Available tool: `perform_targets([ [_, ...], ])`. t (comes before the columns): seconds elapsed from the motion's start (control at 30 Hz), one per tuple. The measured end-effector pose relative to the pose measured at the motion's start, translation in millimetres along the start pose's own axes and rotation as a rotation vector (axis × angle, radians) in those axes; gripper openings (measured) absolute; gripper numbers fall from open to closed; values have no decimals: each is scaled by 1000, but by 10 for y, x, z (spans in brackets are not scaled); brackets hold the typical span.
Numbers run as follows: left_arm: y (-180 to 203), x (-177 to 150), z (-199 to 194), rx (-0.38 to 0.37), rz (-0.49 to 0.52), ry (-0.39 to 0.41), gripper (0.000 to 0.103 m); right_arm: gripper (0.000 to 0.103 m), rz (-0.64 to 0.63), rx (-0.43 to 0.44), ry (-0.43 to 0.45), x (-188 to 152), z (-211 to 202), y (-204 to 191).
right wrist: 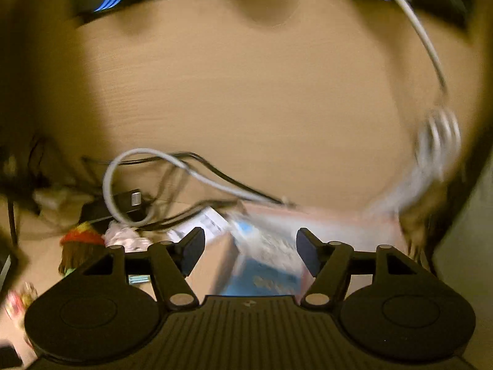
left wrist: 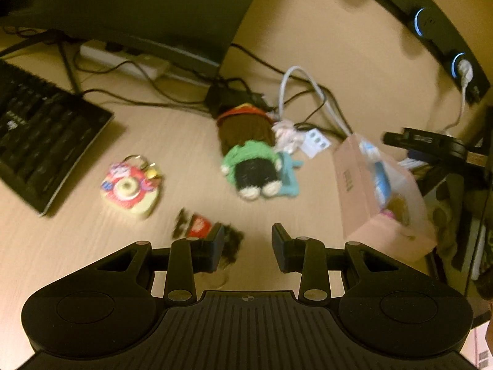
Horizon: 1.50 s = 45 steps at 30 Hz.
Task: Organize objects
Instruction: 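Place the blue tissue packet into the pink box with the right tool, then grasp the knitted doll with the left tool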
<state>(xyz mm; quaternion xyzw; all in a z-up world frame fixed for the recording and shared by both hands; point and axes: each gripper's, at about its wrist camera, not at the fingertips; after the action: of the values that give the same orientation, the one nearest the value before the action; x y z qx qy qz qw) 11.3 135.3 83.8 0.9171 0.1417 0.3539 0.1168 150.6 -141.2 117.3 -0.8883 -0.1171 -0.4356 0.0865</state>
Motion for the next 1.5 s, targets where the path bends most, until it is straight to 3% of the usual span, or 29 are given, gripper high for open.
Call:
perform_targets([
  [0.07,21,10,-11,-28,8,1,37,64,-47,12,-40,117,100,-236],
  [0.13,12,-8,-56,-49,20,0,37,49,-28,6,-98,198,288,-404],
  [0.23,-94,-45,-147,-73,31,-2,37,33,21,-41,-163,281,708,-581],
  [0.47,-547,-140,-392,-53,28,-5,37,29,3,-218,-234,264,1453,-753],
  [0.63,-849,-102,-438,-11,-5,-14,35,29,22,-229,-263,159,1639,-731],
  [0.83,-921,-11,-329,-31,6,-37,34,29,34,-176,-244,-7,1412,-755],
  [1.17,-608,43,-31,-114,56,-85,33,28,18,-45,-248,-583,595,-930],
  [1.5,-296,47,149,-124,91,-97,34,28,2,47,-273,-1164,-172,-939],
])
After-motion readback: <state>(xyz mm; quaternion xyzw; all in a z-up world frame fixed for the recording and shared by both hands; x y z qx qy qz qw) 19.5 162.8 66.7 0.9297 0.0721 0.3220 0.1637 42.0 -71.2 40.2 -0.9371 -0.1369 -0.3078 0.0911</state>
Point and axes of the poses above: each gripper's, at about its wrist camera, not at the fingertips, and z roughly the way its jaws point, y to its right, x to its top, and after that the axes turned 7 degrees about x, right-handed
